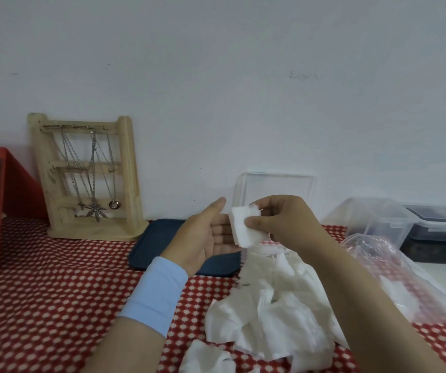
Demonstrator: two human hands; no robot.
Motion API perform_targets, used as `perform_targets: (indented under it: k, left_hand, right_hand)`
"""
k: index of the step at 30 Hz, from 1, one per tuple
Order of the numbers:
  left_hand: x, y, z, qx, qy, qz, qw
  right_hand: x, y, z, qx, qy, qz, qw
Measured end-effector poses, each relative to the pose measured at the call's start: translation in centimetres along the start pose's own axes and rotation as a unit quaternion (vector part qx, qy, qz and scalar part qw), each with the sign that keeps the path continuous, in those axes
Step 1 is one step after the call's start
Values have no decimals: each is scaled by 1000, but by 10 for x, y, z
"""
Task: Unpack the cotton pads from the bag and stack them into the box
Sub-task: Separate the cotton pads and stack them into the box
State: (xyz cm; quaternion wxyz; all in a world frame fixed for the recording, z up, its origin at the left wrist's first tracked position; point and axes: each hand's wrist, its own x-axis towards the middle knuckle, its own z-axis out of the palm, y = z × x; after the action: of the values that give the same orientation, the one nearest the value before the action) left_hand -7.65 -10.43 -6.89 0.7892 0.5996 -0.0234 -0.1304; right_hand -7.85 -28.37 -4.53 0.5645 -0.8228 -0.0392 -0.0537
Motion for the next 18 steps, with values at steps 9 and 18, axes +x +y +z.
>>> perform_targets:
  k: [9, 18]
  left_hand:
    - [1, 0, -3, -39, 51, -7, 998]
    - [3, -4, -5, -56, 41, -41, 997]
  right_hand:
    - [-6, -10, 7, -126, 32, 35, 991]
    - [-6, -5, 4, -221, 69, 0, 973]
